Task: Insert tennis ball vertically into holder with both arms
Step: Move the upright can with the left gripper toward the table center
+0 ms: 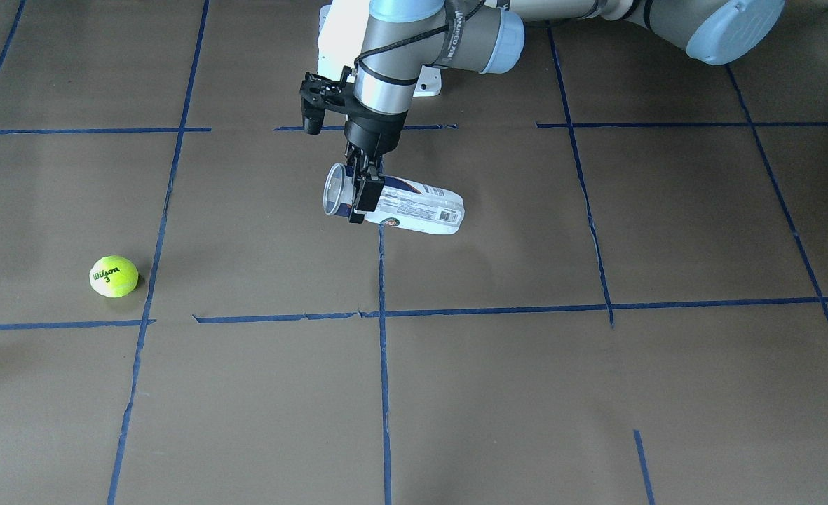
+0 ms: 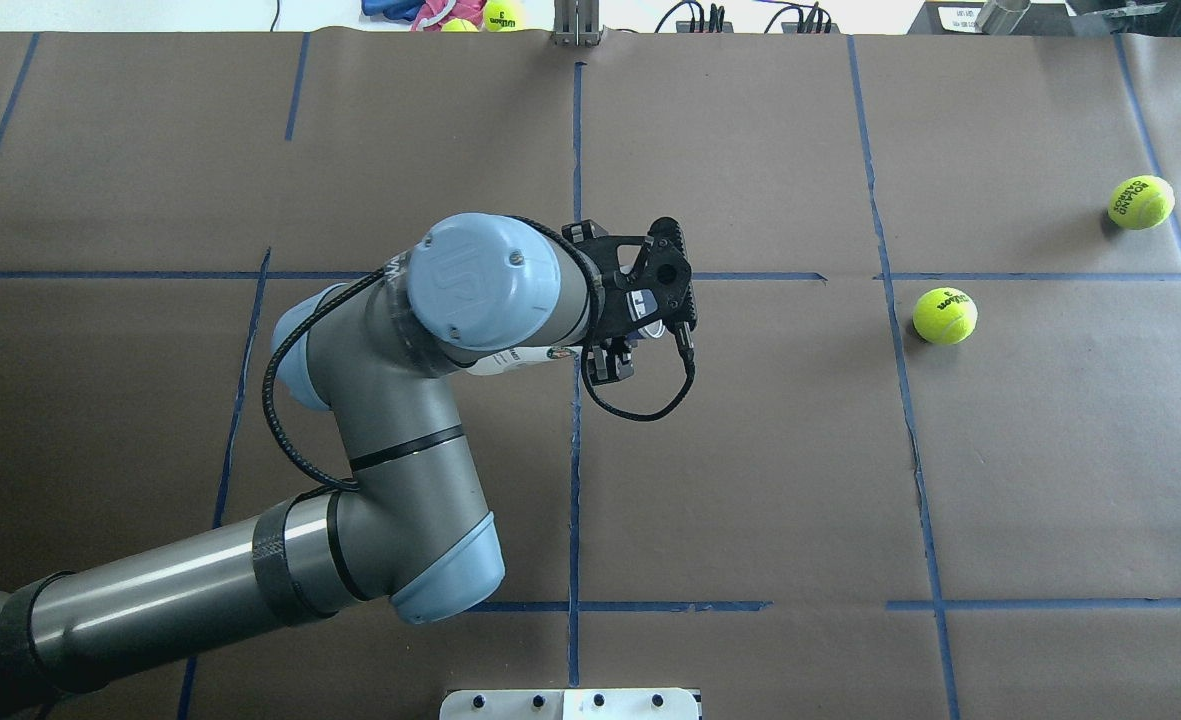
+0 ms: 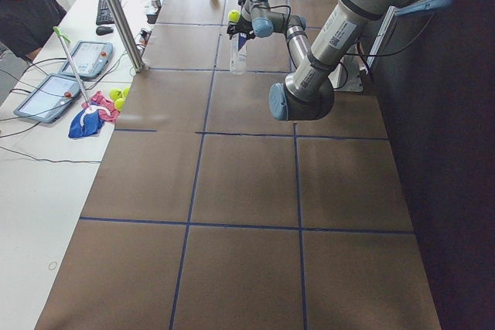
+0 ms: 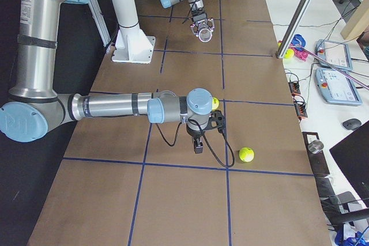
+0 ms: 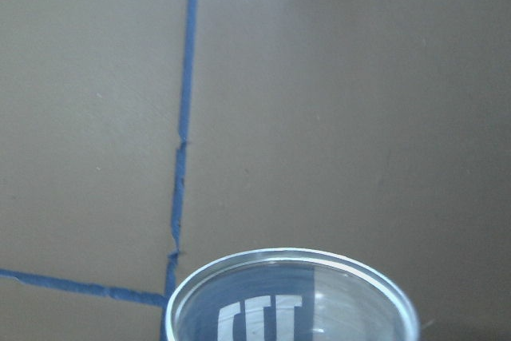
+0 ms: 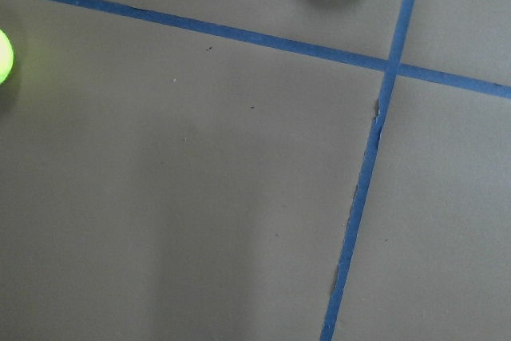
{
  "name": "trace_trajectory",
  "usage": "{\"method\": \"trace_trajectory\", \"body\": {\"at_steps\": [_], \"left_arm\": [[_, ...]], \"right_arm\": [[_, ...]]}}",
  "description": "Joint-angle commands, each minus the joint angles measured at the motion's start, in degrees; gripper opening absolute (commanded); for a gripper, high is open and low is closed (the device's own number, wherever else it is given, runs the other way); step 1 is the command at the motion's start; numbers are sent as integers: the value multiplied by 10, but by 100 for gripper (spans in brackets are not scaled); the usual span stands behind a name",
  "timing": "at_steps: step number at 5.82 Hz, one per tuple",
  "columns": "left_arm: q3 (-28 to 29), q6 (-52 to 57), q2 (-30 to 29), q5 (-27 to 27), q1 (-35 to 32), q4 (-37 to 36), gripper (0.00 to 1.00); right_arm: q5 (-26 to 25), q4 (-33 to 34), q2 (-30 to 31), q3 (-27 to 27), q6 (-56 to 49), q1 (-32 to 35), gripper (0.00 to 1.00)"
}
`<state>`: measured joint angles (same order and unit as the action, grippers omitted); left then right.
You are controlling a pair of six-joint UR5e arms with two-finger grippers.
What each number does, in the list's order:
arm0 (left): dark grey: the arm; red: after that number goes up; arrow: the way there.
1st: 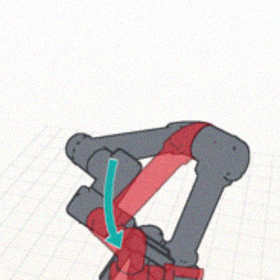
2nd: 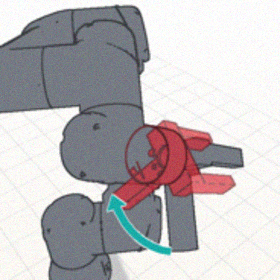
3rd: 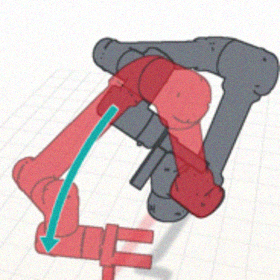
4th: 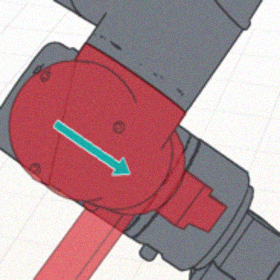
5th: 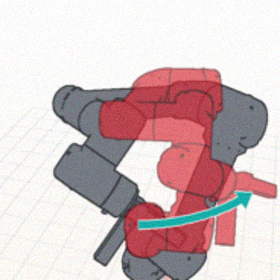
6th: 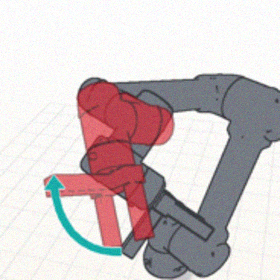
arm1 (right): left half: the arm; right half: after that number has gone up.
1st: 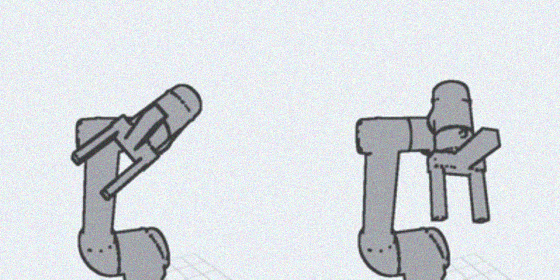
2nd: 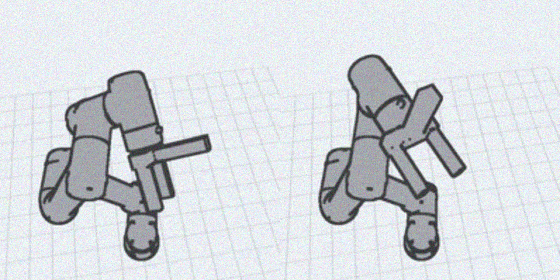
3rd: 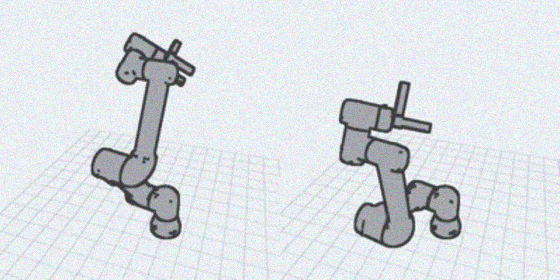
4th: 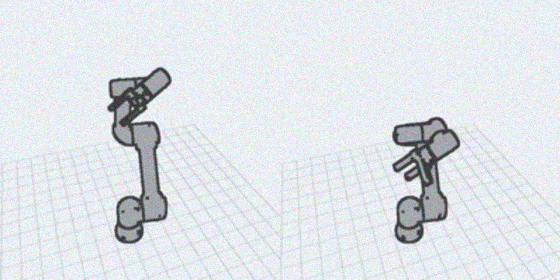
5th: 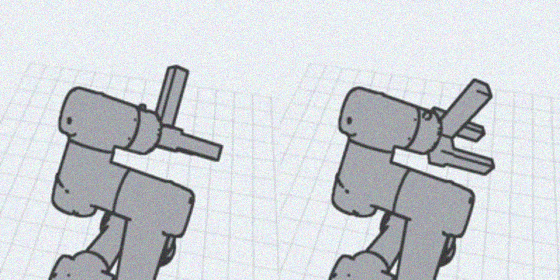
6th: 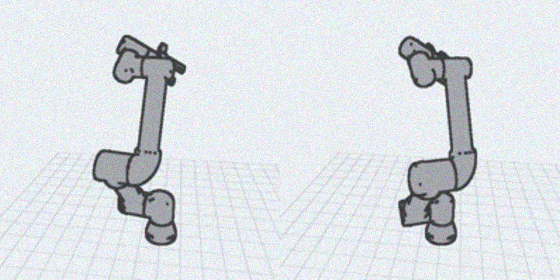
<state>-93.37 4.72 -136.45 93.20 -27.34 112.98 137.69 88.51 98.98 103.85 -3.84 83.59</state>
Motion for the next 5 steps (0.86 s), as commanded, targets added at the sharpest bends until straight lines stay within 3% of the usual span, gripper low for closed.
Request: {"method": "trace_trajectory", "body": {"at_steps": [1, 2, 4, 5], "left_arm": [[-4, -106, 44, -20, -3, 210, 78], [4, -181, 59, -62, -2, 355, 78], [51, -221, 75, -92, 3, 516, 78], [104, -221, 79, -107, 7, 627, 78]], "right_arm": [[18, -1, -5, 1, 0, 0, 100], [27, -34, -5, -2, 1, -1, 100], [26, -55, -42, -4, 29, -23, 100], [21, -57, -79, -6, 104, -69, 100]]}}
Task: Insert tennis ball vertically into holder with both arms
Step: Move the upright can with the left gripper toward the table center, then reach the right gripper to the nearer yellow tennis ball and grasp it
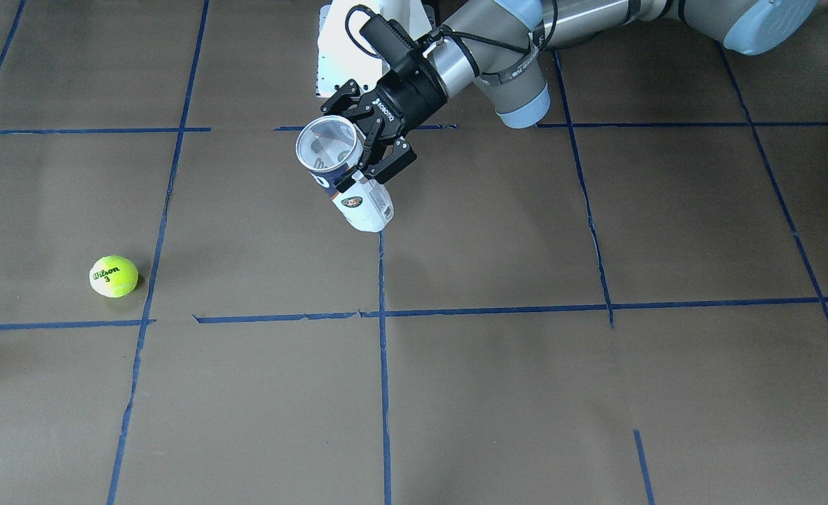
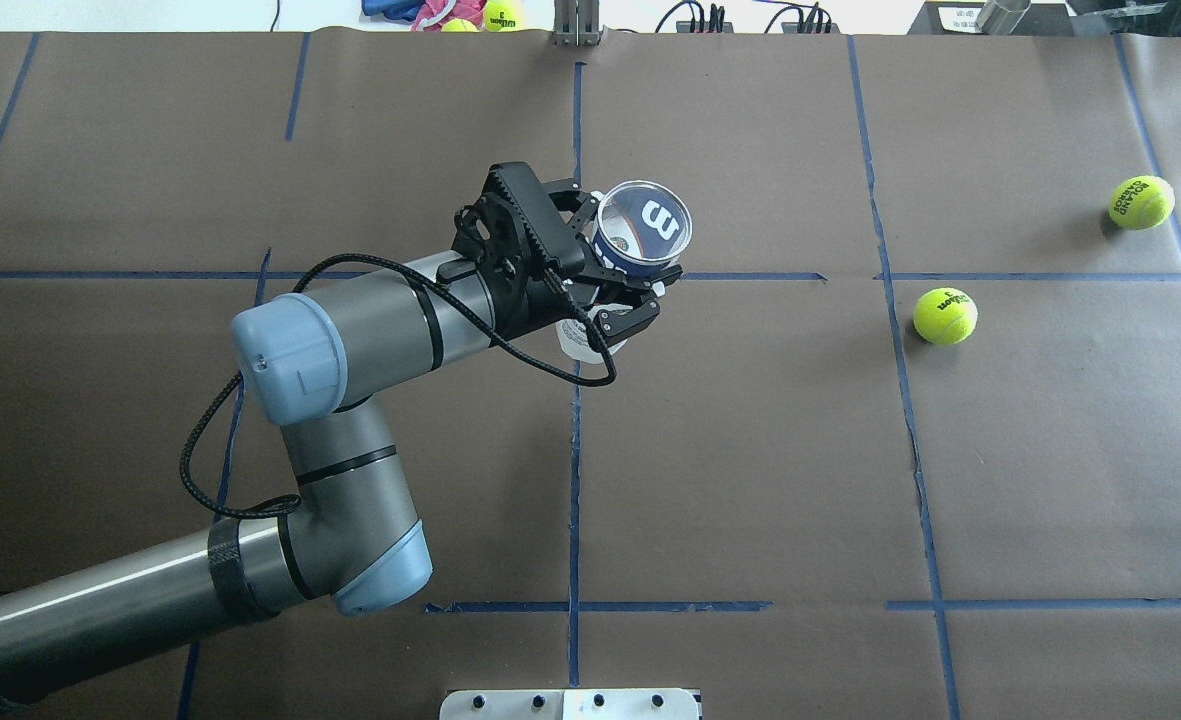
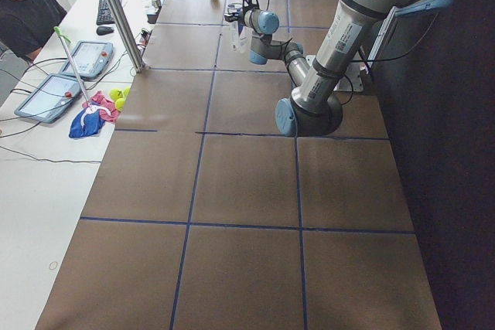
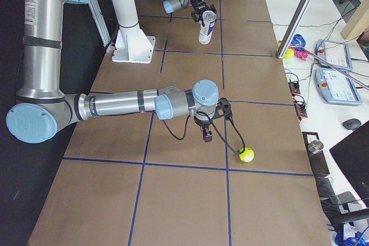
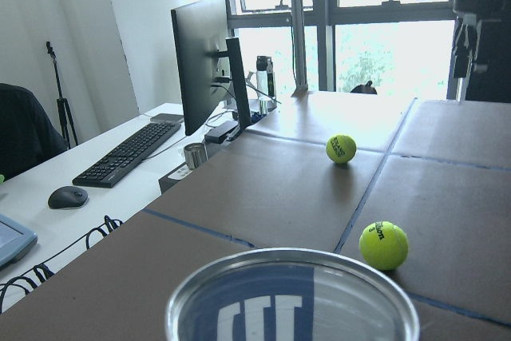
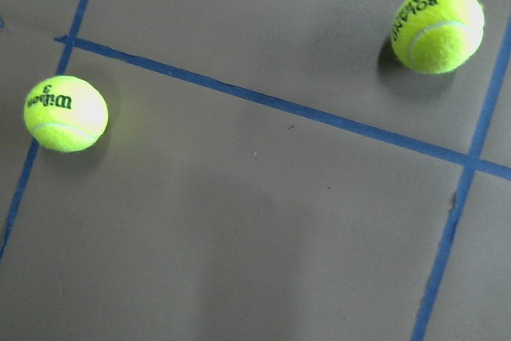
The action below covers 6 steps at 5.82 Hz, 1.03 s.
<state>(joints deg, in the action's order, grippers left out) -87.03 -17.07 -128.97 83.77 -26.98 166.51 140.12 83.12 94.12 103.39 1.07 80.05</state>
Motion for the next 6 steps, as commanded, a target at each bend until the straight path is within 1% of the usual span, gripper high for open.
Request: {"method": "trace_trajectory", "body": {"at_steps": [1, 2, 3, 4, 5, 6], "left_arm": [[78, -3, 4, -52, 20, 151, 78], [102, -3, 11, -81, 41, 212, 78], [132, -3, 14, -111, 53, 253, 78], [137, -2, 25, -111, 58, 268, 78], [136, -2, 30, -111, 59, 269, 79], [137, -2, 30, -112, 61, 269, 81]], "right_arm": [[-25, -3, -44, -2, 72, -54, 100], [-31, -6, -59, -2, 88, -74, 100], [-54, -7, -72, -1, 121, -96, 100], [-68, -7, -82, 0, 145, -117, 100], [-97, -7, -89, 1, 169, -139, 100], [-101, -7, -93, 1, 173, -145, 100]]}}
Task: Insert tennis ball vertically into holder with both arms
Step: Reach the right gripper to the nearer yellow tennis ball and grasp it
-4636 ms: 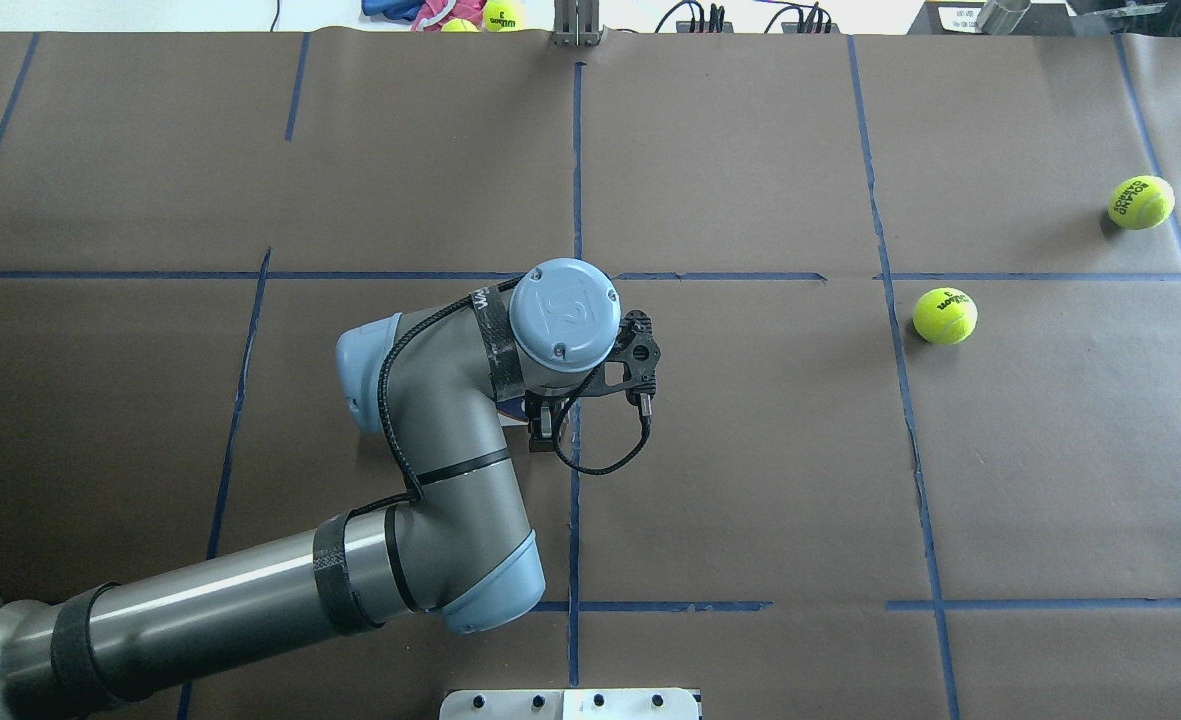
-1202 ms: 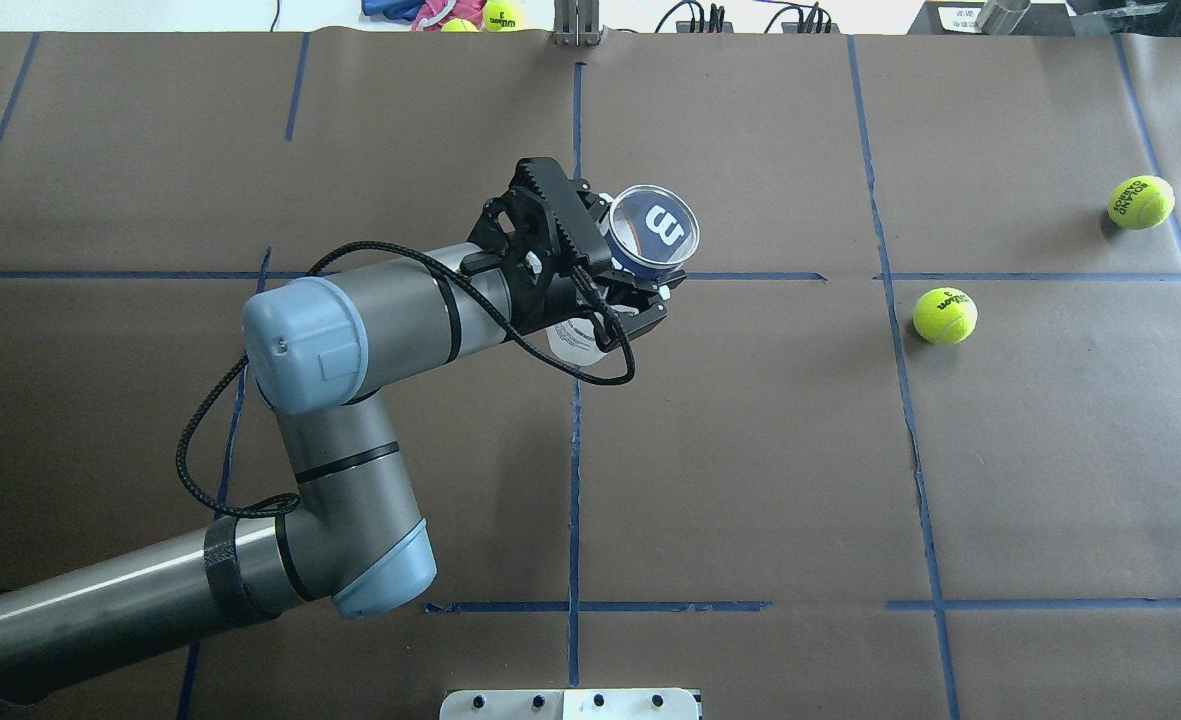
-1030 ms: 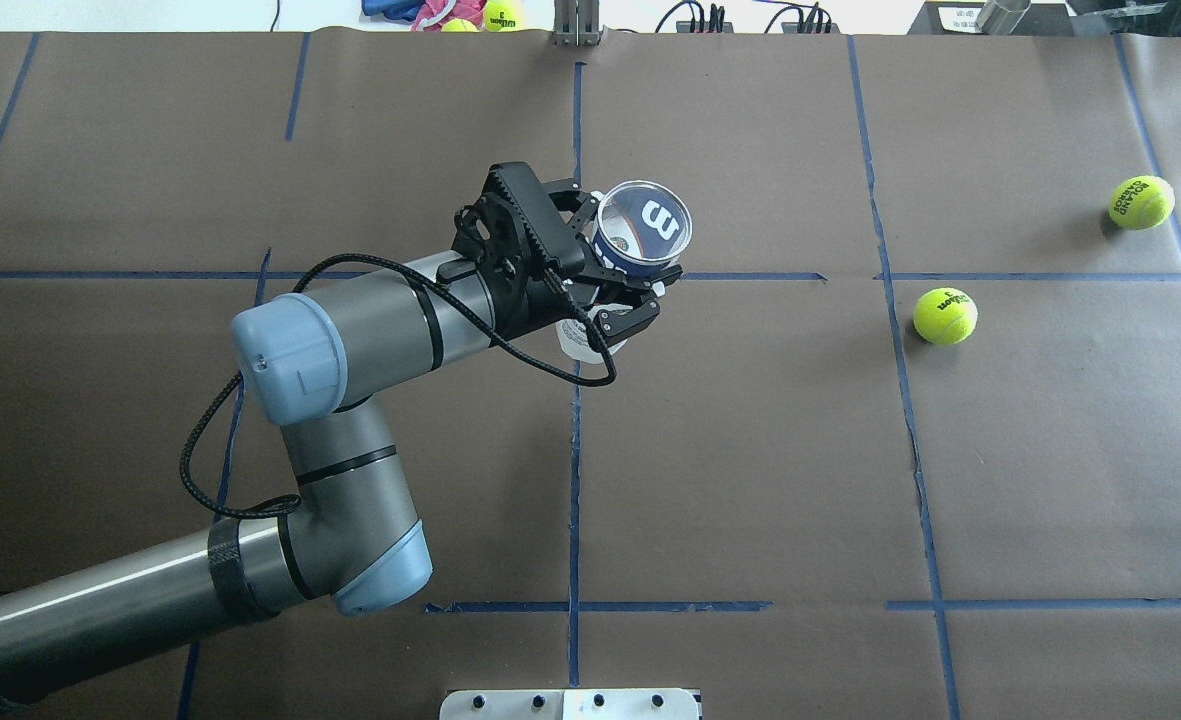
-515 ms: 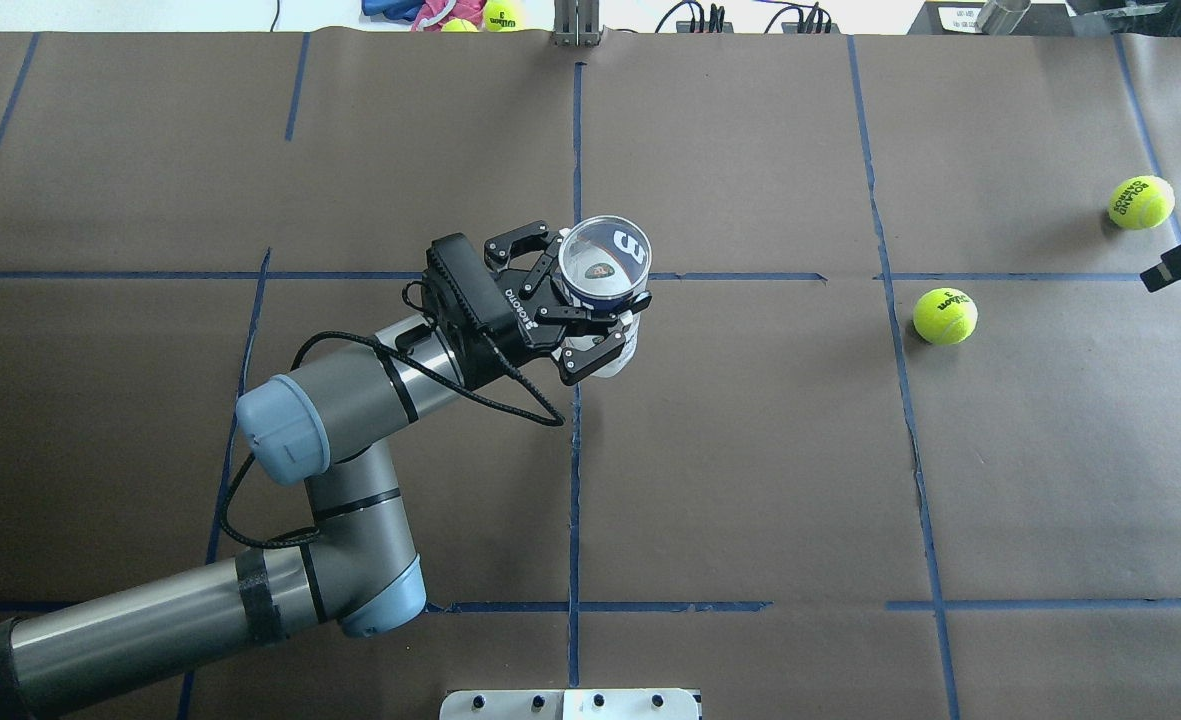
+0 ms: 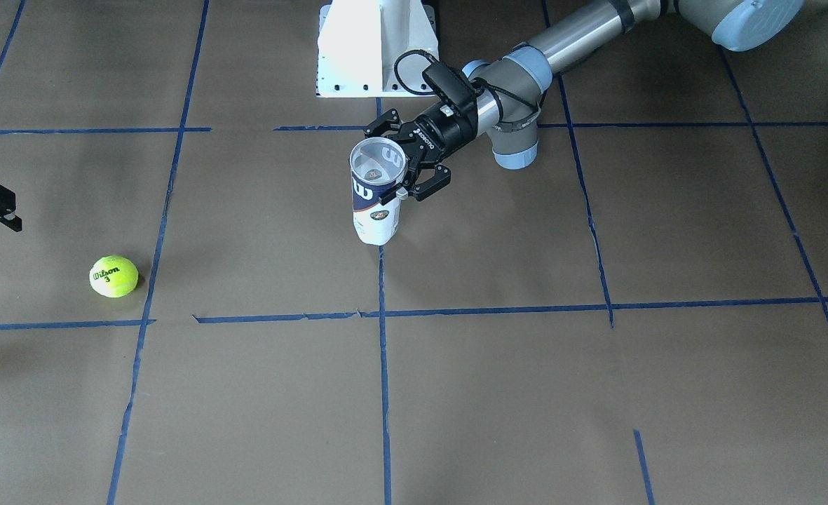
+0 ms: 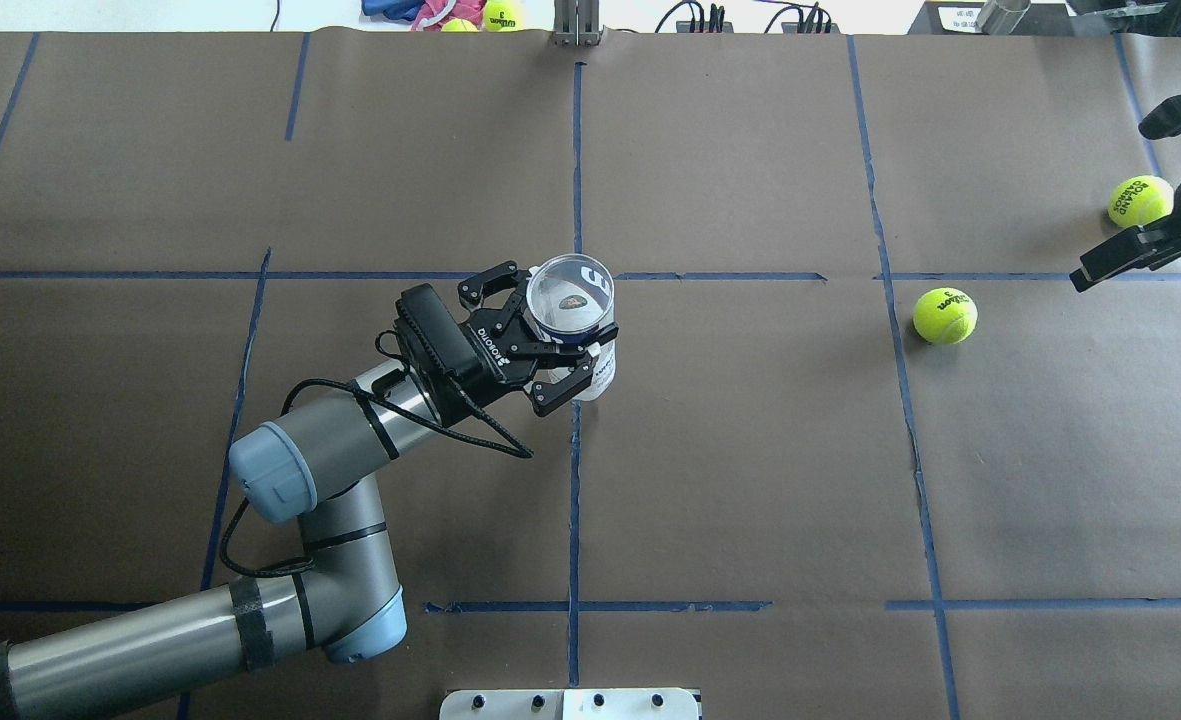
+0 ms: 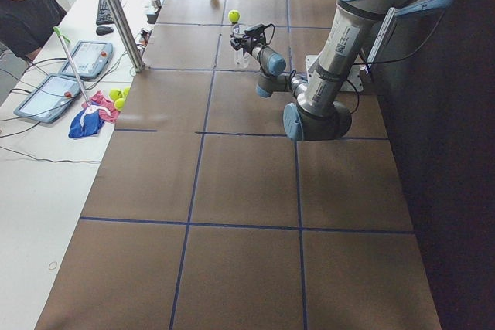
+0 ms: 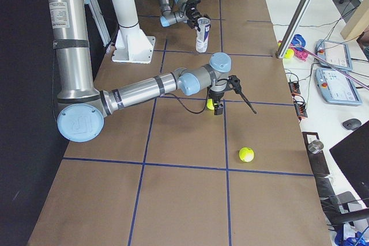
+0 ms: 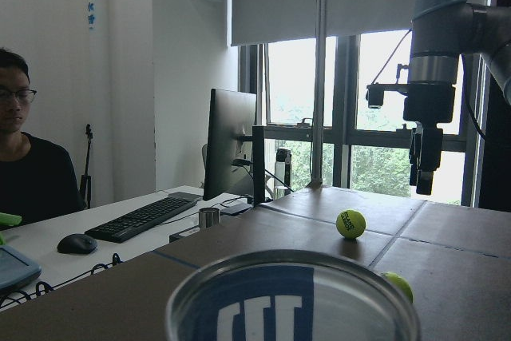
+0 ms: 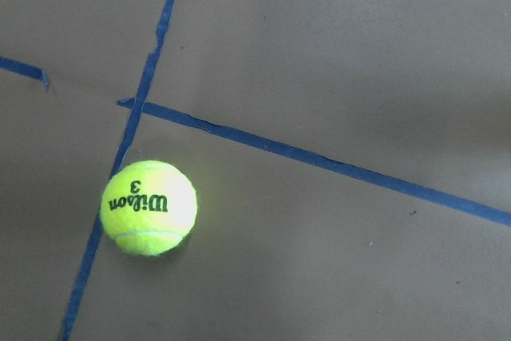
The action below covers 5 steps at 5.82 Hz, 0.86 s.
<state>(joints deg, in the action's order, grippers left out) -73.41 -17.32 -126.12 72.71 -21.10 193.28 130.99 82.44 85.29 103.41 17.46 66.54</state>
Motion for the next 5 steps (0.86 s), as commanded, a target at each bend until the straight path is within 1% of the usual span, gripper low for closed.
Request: {"method": "trace_trajectory", "body": {"at_steps": [1, 2, 3, 5], "left_arm": [[4, 2, 2, -1, 11, -1, 81], [14, 3, -1, -2, 16, -2, 79], [14, 4, -3, -2, 16, -3, 79], [17, 4, -3, -2, 16, -4, 80]], "right_arm": [[-17, 0, -6, 0, 10, -20, 100], [-18, 0, -13, 0, 30, -32, 99], [-32, 0, -21, 2, 47, -48, 99], [-42, 0, -32, -1, 61, -76, 99]]}}
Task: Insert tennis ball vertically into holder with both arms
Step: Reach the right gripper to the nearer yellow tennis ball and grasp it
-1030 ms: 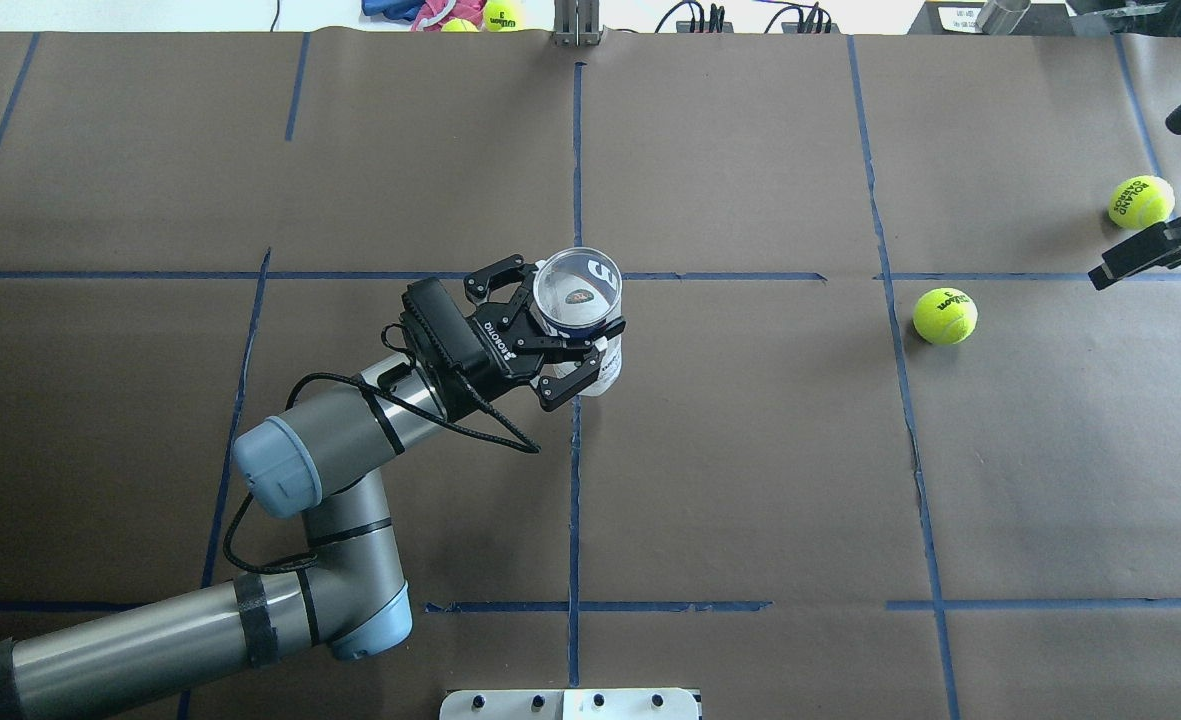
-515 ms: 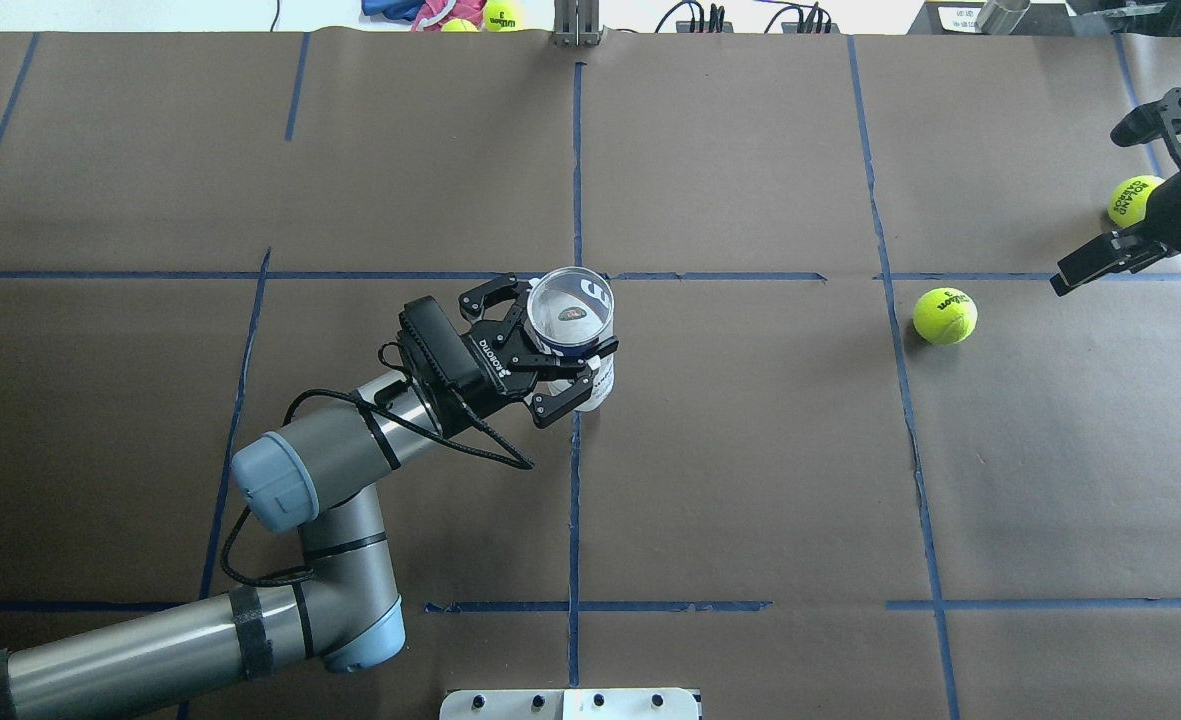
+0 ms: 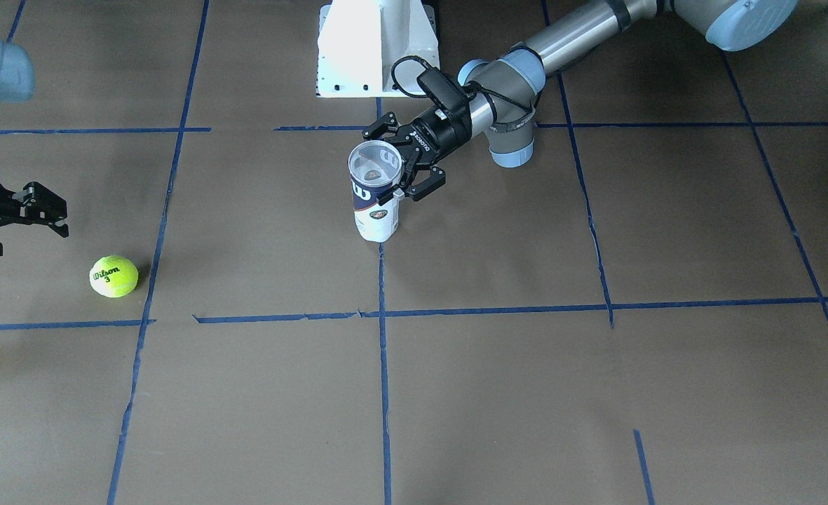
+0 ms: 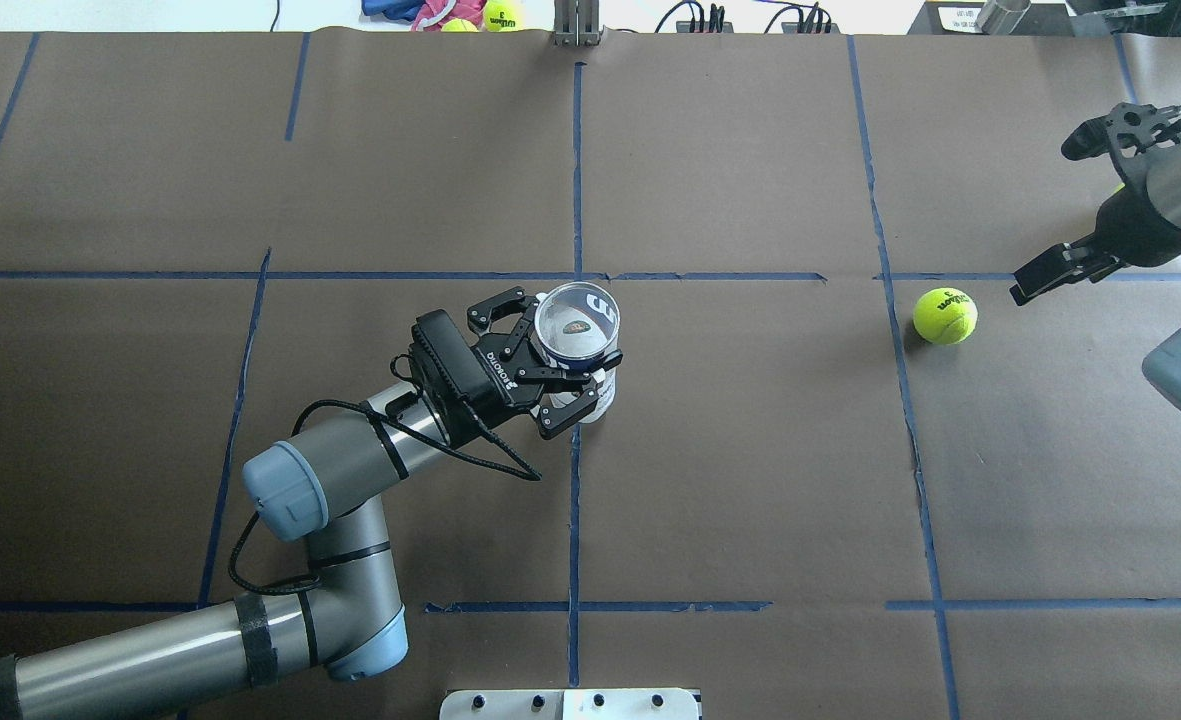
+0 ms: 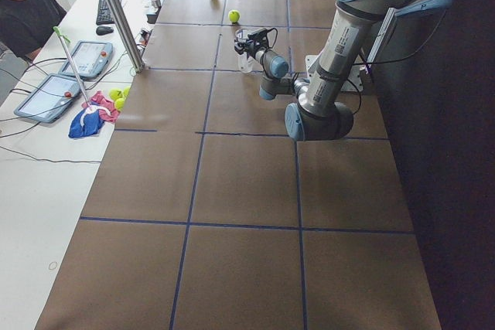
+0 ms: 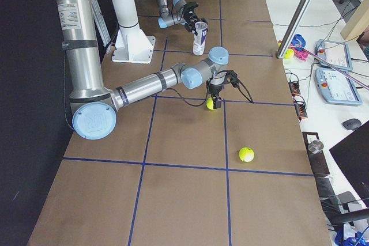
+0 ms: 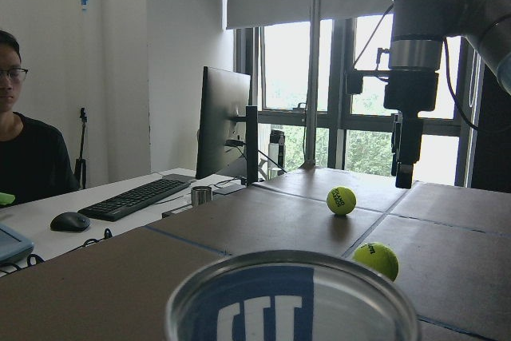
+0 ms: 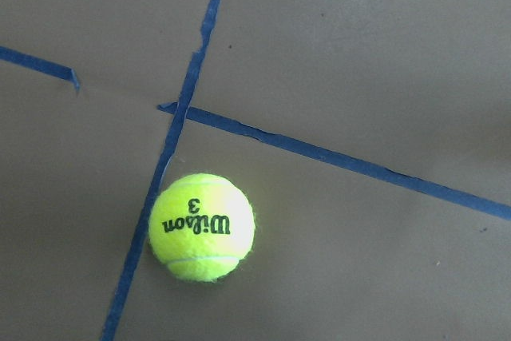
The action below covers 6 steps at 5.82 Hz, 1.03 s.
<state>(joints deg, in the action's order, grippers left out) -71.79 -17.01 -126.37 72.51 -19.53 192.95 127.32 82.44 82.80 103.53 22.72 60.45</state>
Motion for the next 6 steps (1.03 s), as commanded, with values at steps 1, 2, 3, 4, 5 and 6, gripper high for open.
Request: {"method": "trace_trajectory", "body": {"at_steps": [1, 2, 3, 4, 5, 6], "left_arm": [[1, 1, 0, 0, 0, 0, 80], [1, 1, 0, 0, 0, 0, 80], [1, 1, 0, 0, 0, 0, 80], [1, 1, 0, 0, 0, 0, 80], [1, 1, 1, 0, 0, 0, 80], [1, 1, 2, 0, 0, 0, 80]], "right_arm": [[-68, -17, -22, -4, 42, -51, 99], [-120, -63, -24, -13, 122, -94, 99], [-153, -75, -24, -18, 137, -116, 99], [-190, -76, -26, -27, 144, -135, 99], [-192, -76, -26, -34, 141, -137, 99], [-203, -76, -26, -46, 138, -144, 99]]}}
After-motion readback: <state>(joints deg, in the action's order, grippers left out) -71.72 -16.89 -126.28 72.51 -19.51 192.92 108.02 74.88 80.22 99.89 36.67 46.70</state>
